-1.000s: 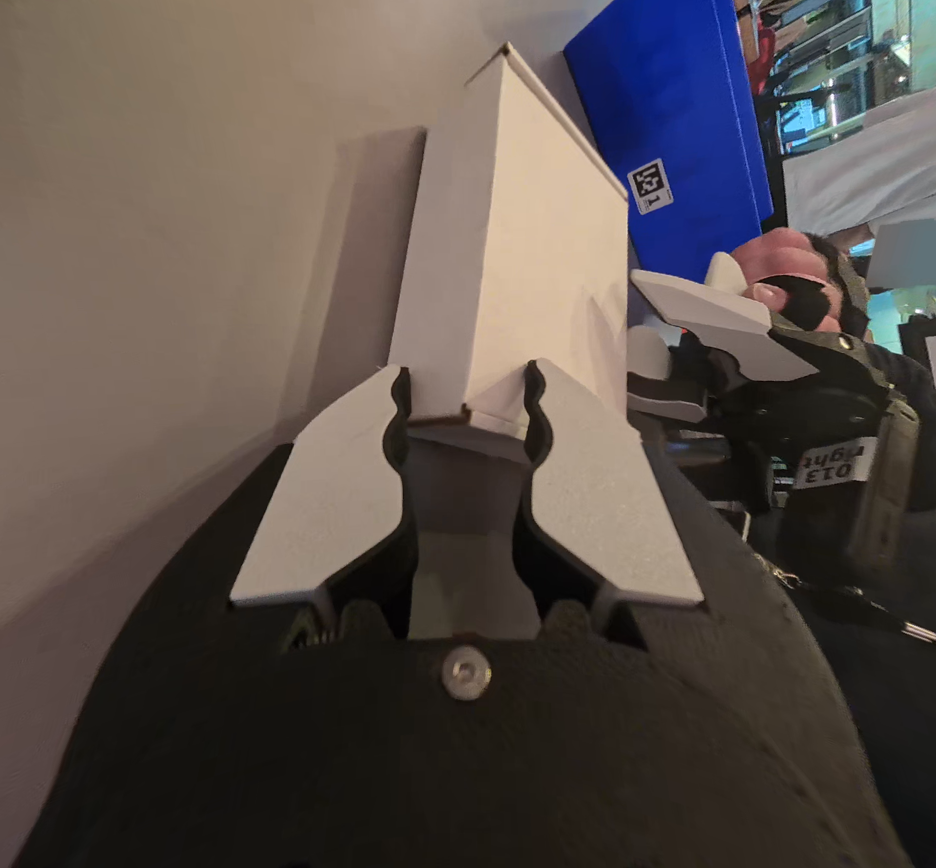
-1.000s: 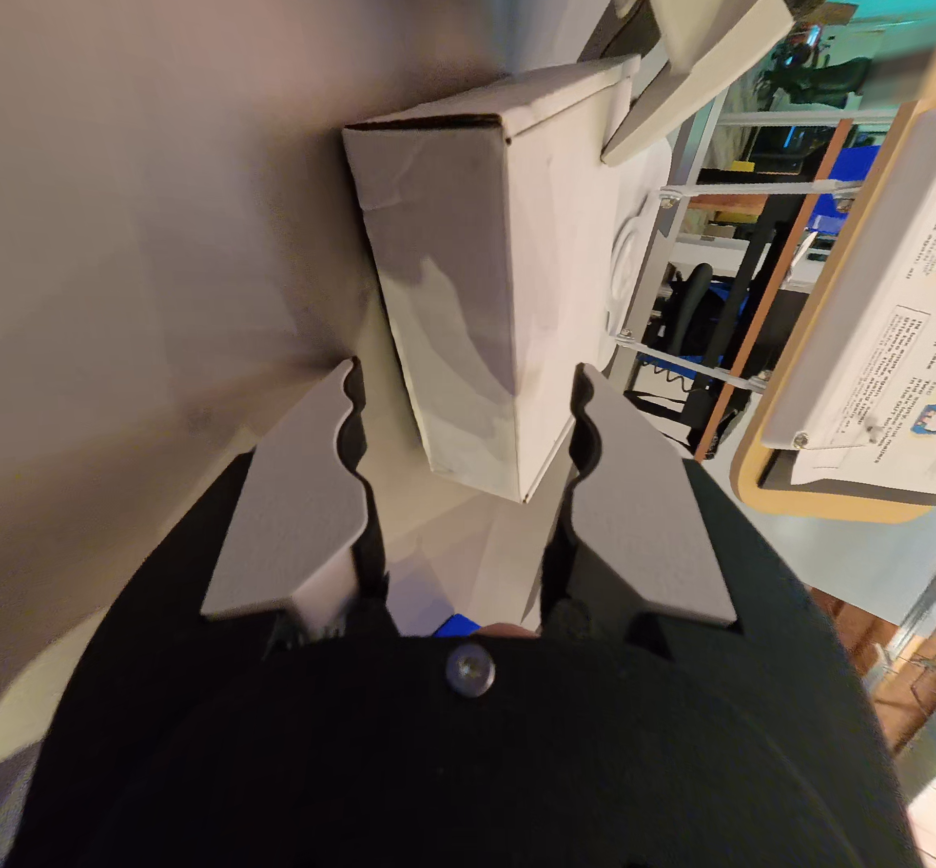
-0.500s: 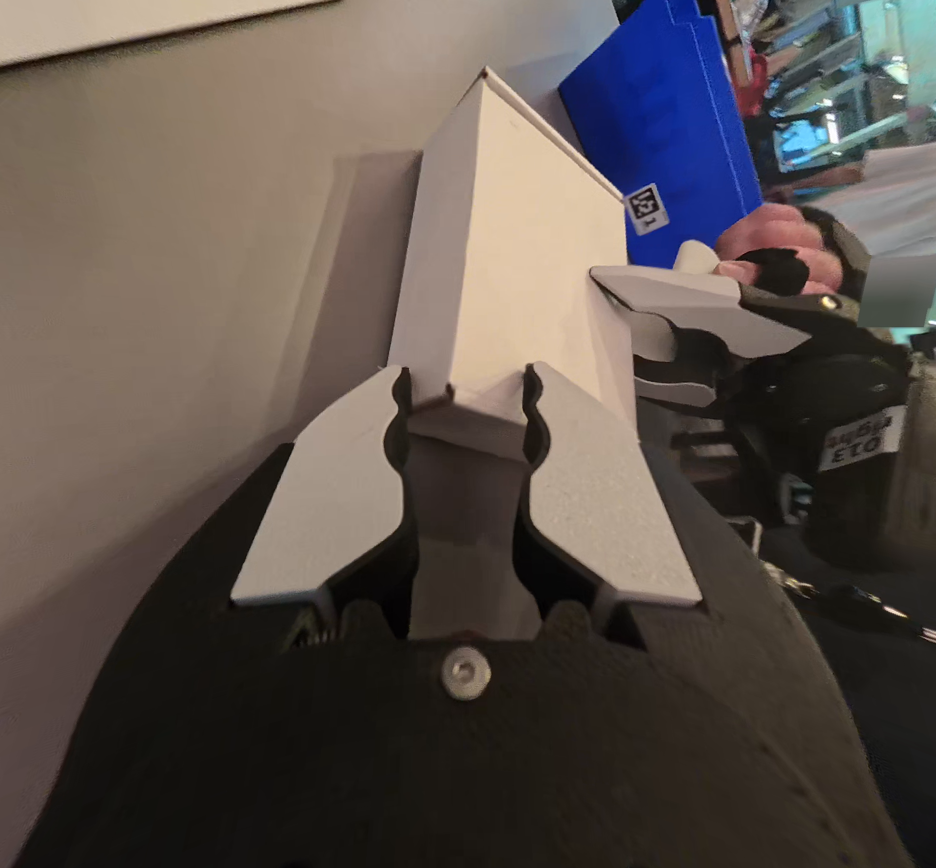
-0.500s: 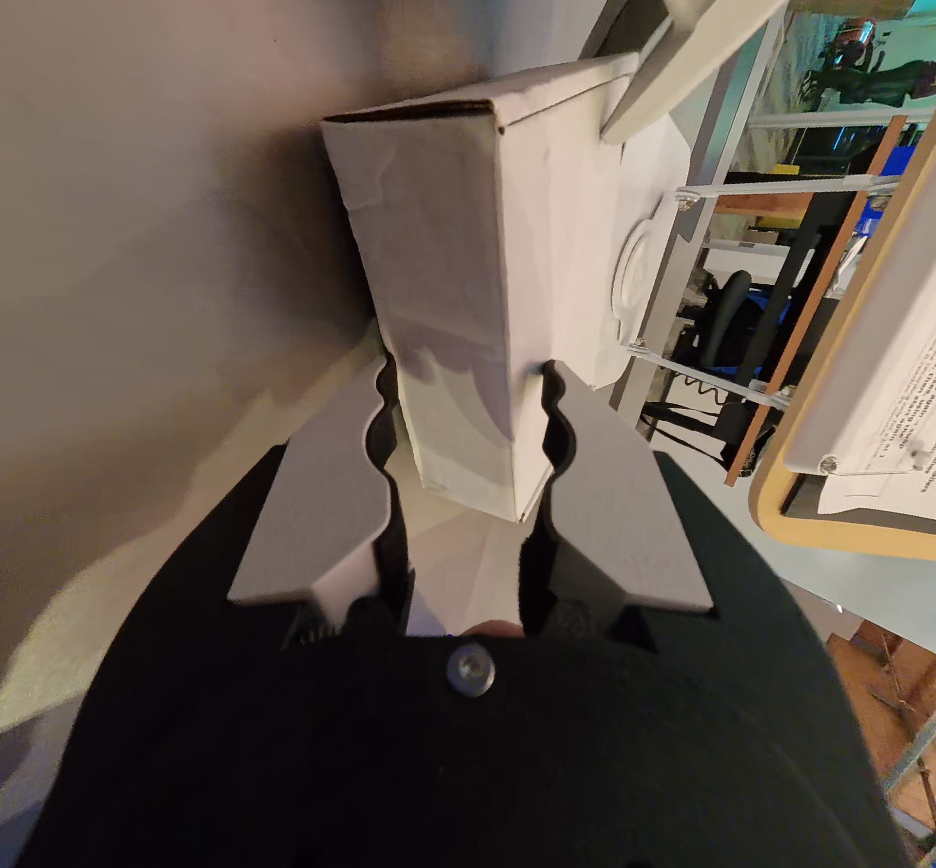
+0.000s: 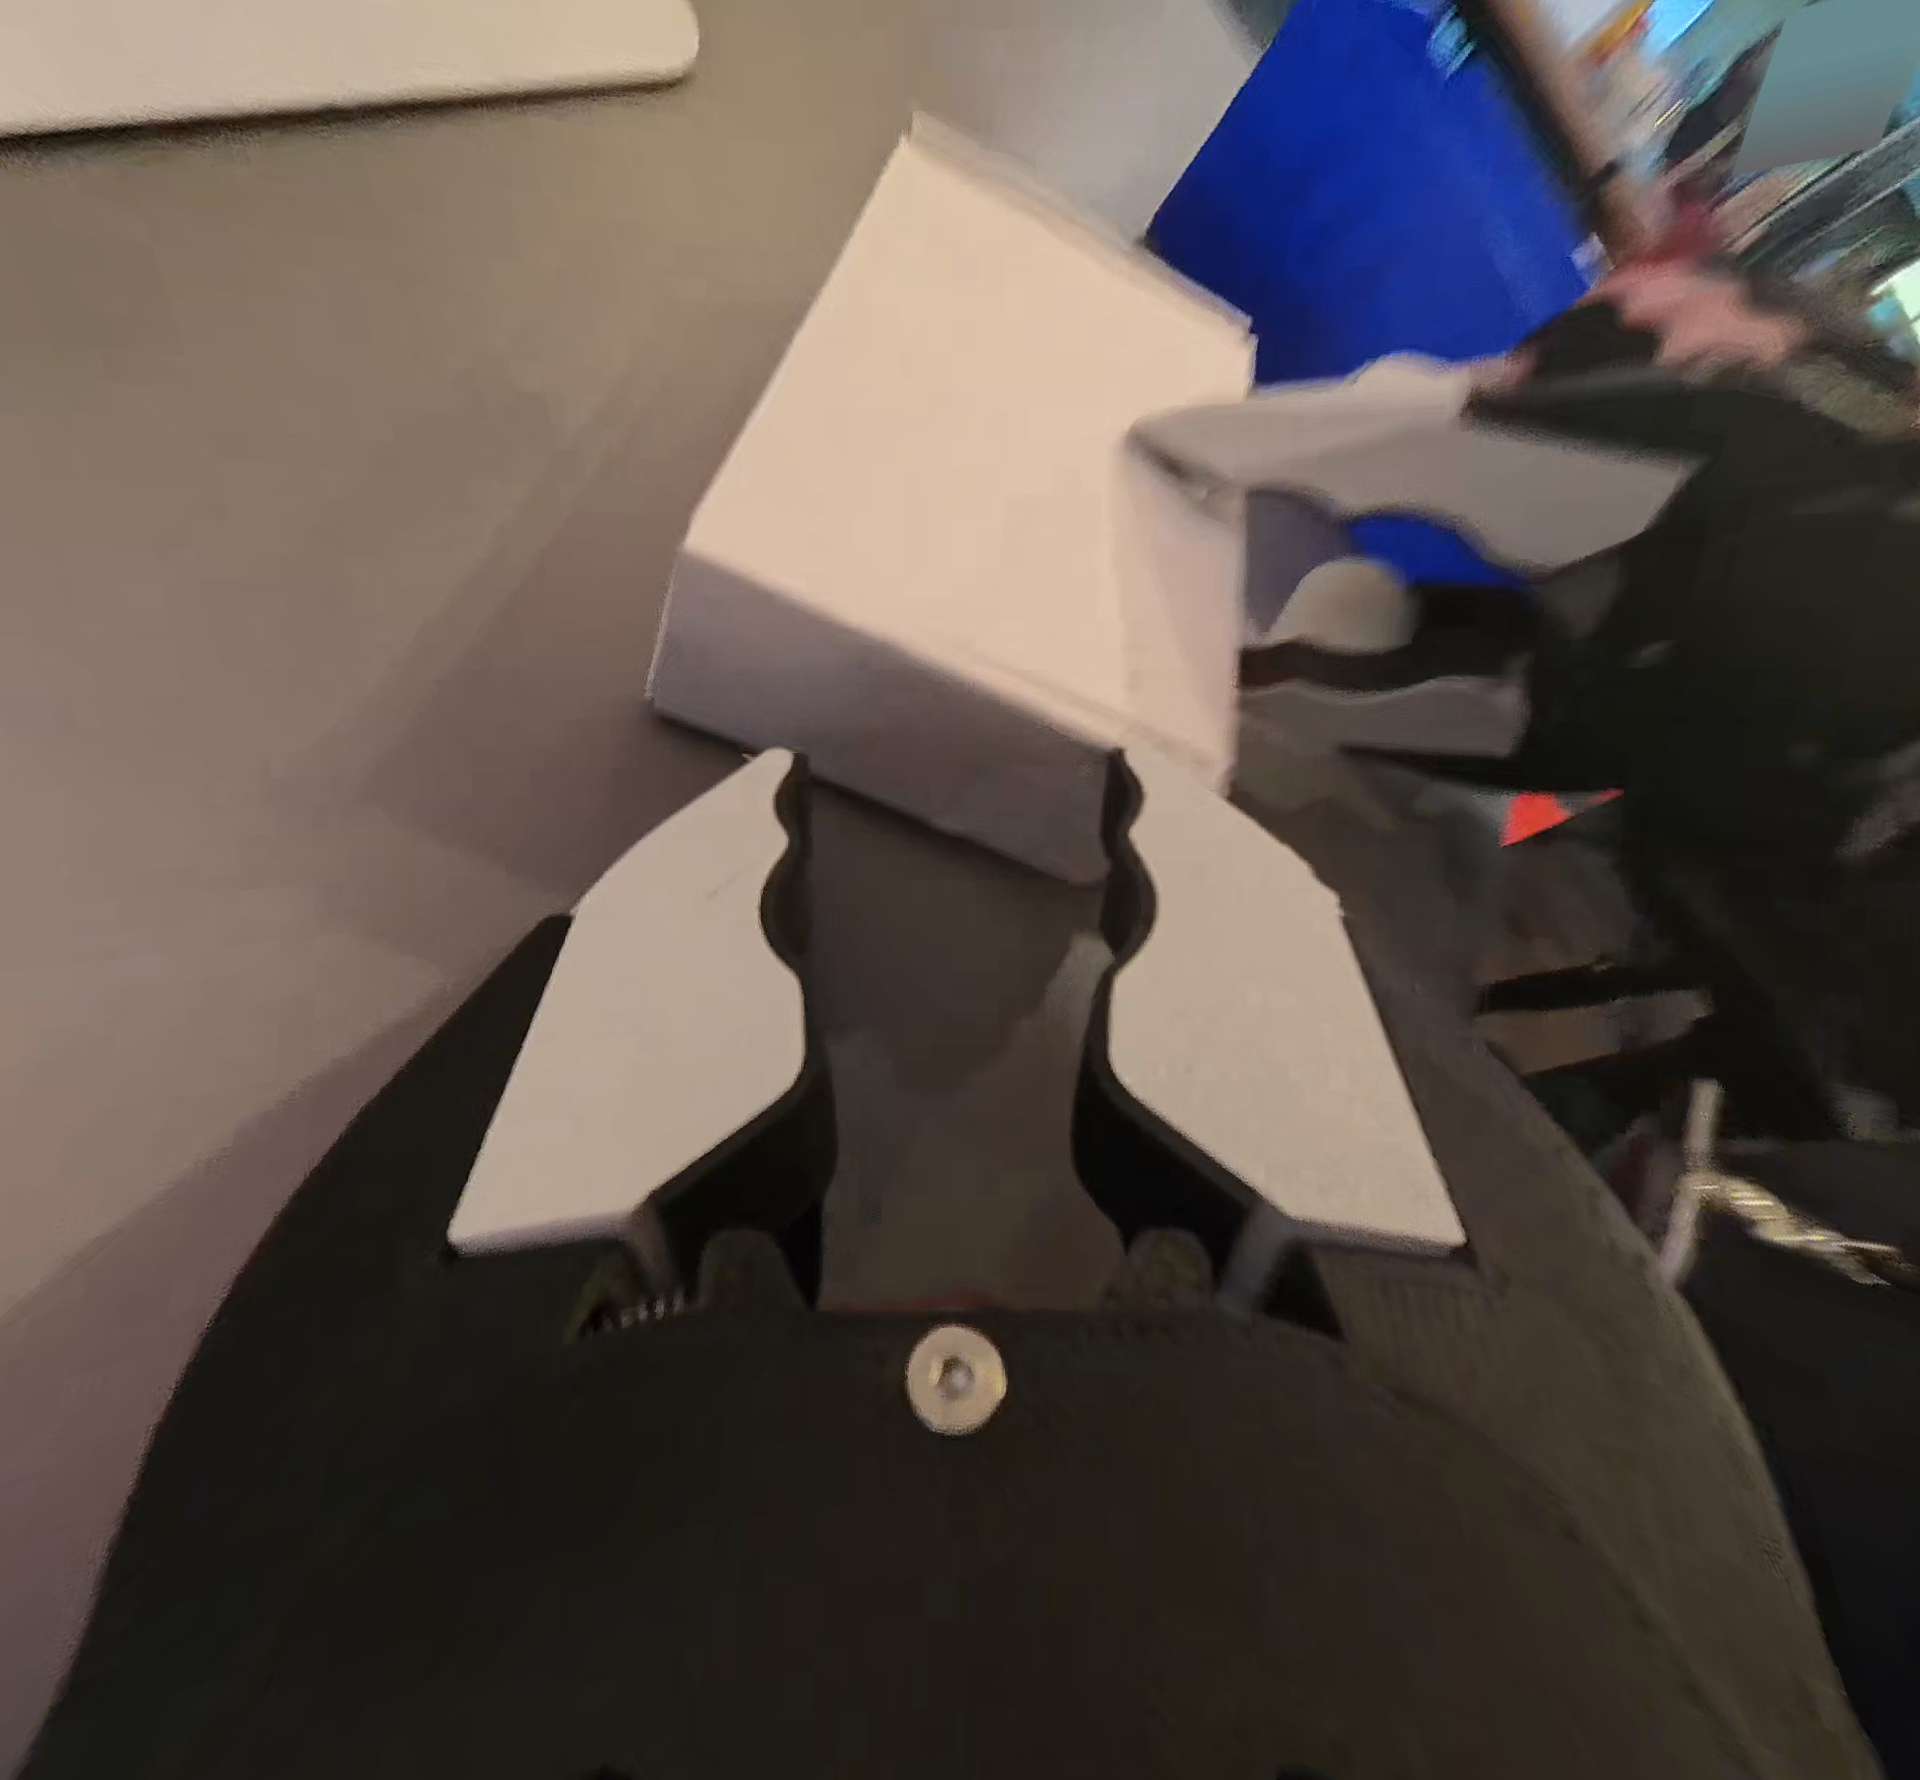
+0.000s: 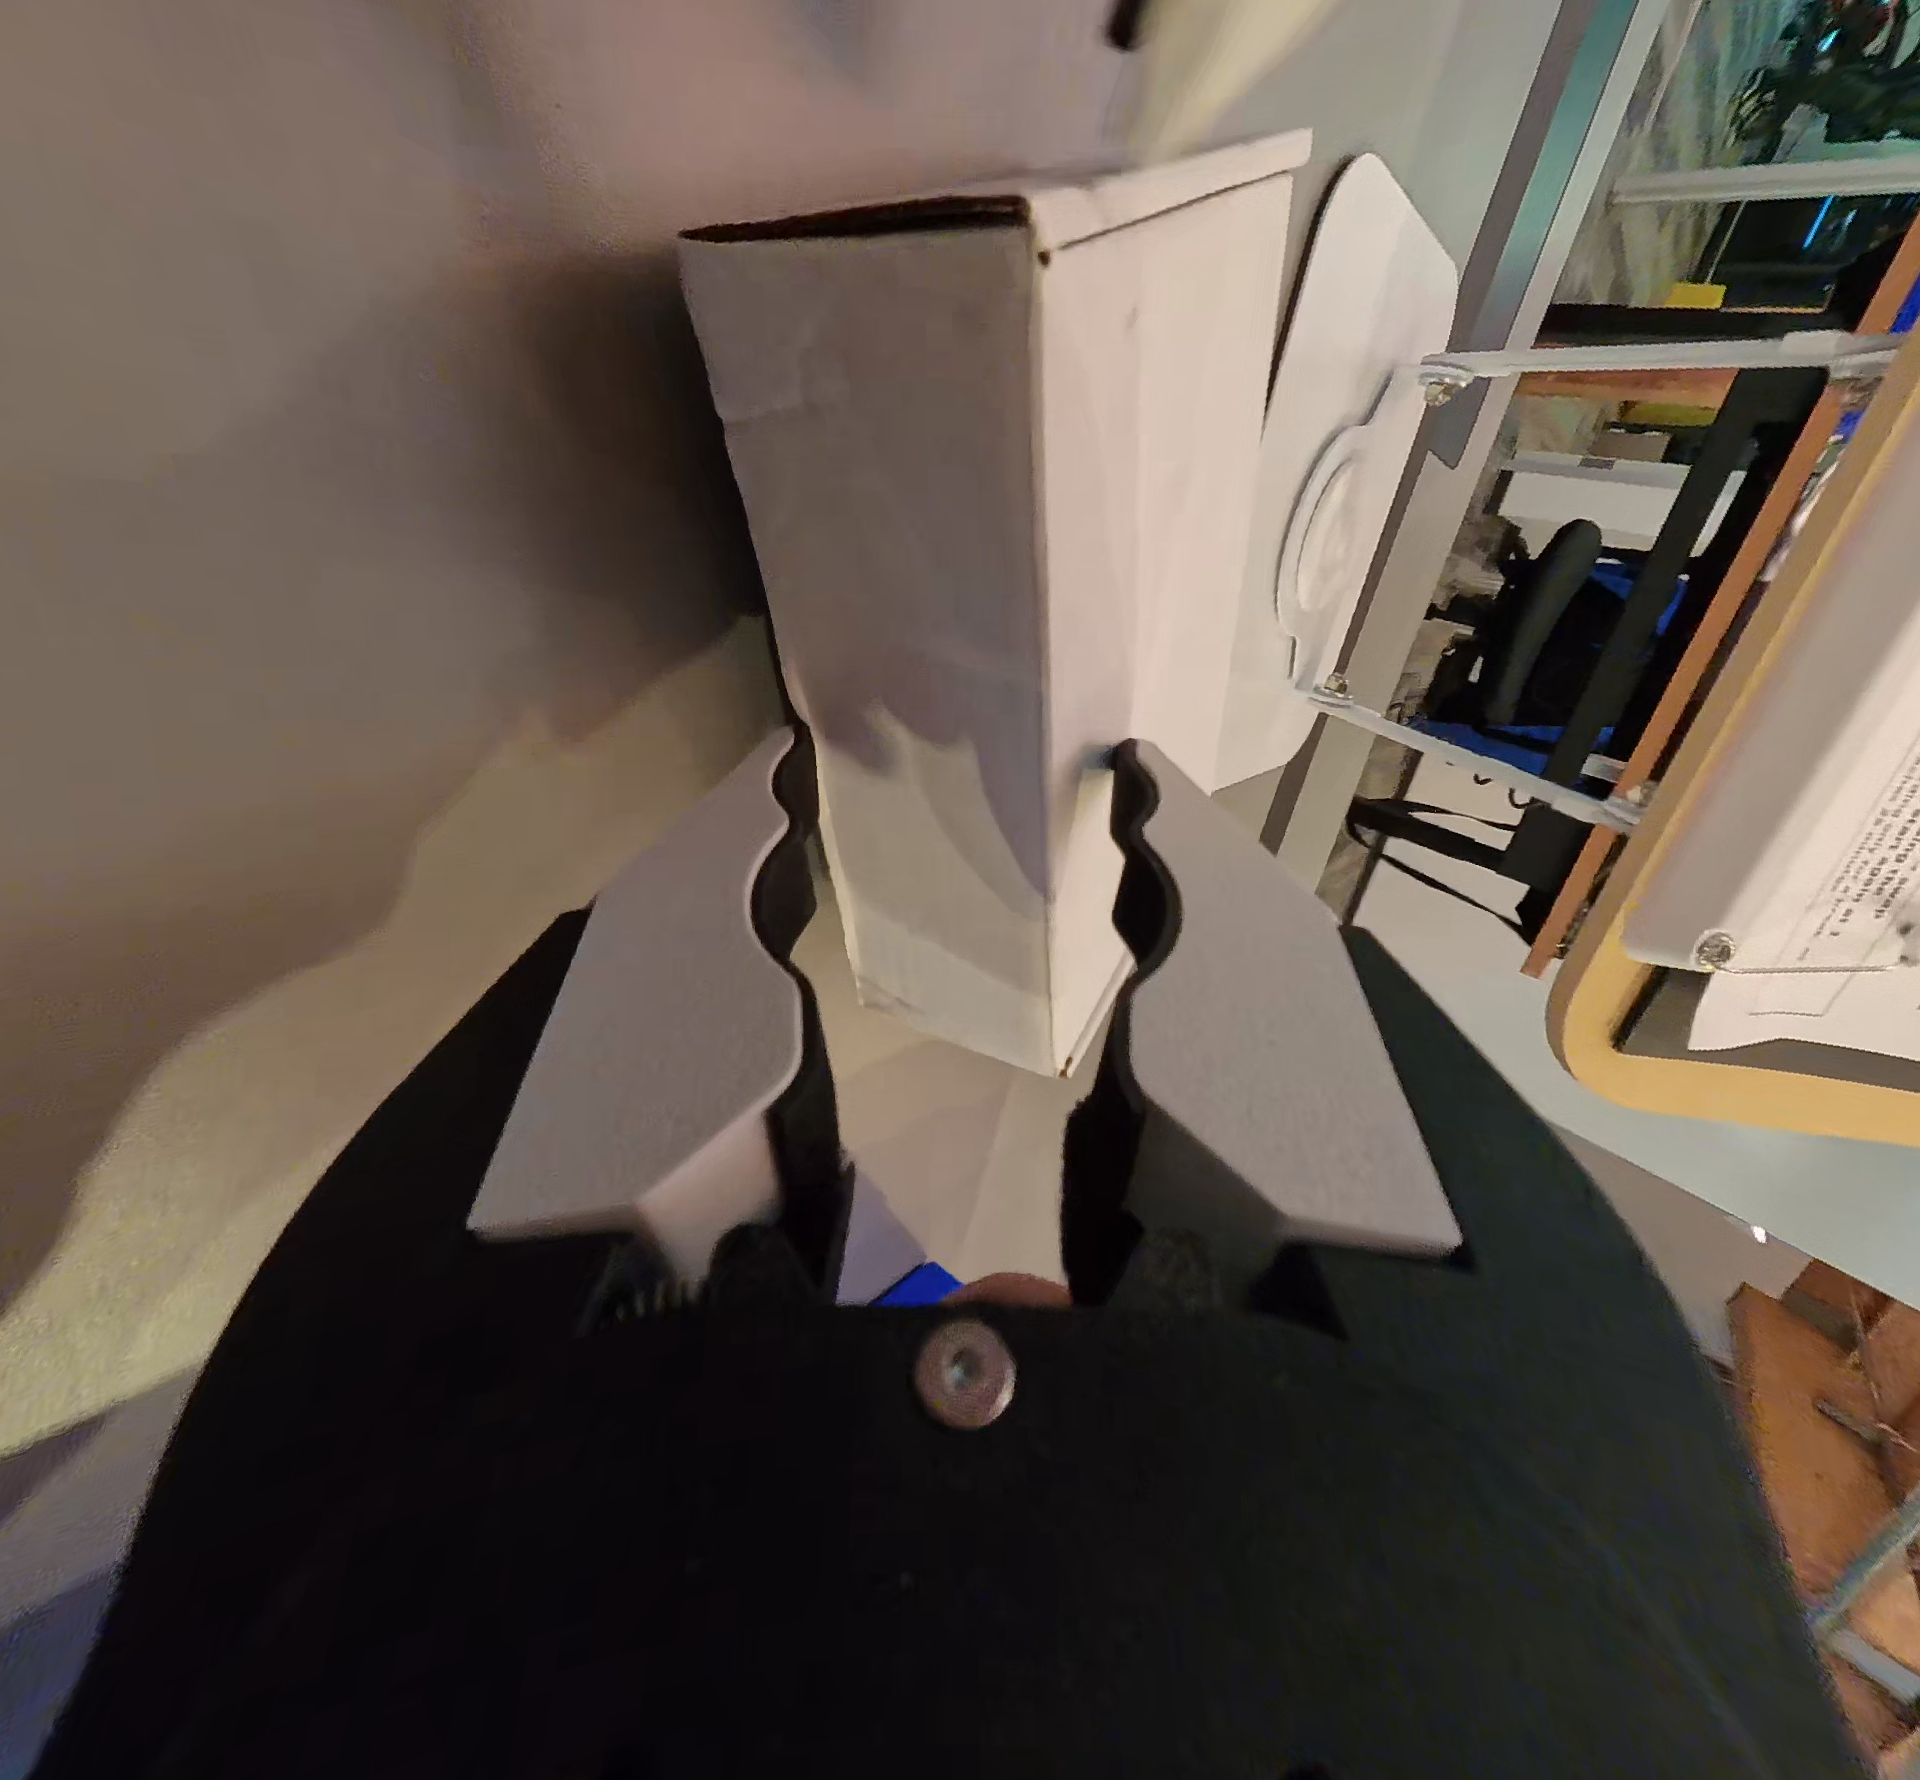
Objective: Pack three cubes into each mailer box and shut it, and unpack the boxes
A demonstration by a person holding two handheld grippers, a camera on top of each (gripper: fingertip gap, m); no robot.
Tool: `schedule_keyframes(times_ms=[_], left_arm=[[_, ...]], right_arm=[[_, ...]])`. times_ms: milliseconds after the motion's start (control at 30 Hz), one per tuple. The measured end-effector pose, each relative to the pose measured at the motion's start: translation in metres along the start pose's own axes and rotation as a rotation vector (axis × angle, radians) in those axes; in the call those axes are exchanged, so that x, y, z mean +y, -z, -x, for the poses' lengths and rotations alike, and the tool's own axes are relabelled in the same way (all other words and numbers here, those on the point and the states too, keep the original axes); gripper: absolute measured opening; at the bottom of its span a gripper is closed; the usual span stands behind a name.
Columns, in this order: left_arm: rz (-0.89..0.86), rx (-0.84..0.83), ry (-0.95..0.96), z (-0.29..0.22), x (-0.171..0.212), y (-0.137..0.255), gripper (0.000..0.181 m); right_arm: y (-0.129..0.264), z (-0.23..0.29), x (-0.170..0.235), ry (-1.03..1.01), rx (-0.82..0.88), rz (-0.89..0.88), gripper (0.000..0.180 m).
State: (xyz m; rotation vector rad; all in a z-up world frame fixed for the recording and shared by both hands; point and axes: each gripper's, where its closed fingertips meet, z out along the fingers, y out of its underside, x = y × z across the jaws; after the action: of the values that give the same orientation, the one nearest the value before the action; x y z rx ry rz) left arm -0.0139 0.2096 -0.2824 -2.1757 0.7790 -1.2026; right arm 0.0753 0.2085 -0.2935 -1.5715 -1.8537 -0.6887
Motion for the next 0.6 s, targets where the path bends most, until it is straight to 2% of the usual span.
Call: schedule_keyframes(times_ms=[67,167,267,367,400,433,500,600], left_arm=[[-0.061,0.034,0.055,-0.002,-0.015,0.009,0.059],[0.028,-0.039,0.028,0.006,0.002,-0.001,0.066],[0.021,-0.008,0.074,0.004,0.008,-0.007,0.068],[0.048,-0.039,0.021,0.004,0.009,-0.008,0.068],[0.053,-0.052,0.007,0.005,0.01,-0.008,0.065],[0.05,-0.061,-0.014,0.006,0.01,-0.008,0.064],[0.044,-0.041,0.009,0.005,0.01,-0.008,0.06],[0.053,-0.061,-0.023,0.006,0.009,-0.008,0.06]], right_arm=[[-0.001,0.002,-0.002,0.008,0.024,0.009,0.055],[-0.001,0.004,-0.004,-0.001,0.037,0.022,0.055],[-0.002,0.007,-0.001,0.017,0.031,0.048,0.056],[-0.002,0.011,-0.001,0.008,0.017,0.047,0.057],[0.0,0.01,-0.001,-0.001,0.011,0.045,0.043],[0.002,0.01,-0.003,-0.029,-0.017,0.032,0.04],[0.004,0.009,-0.003,-0.065,-0.083,0.003,0.037],[0.003,0.008,-0.003,-0.044,-0.088,0.003,0.037]])
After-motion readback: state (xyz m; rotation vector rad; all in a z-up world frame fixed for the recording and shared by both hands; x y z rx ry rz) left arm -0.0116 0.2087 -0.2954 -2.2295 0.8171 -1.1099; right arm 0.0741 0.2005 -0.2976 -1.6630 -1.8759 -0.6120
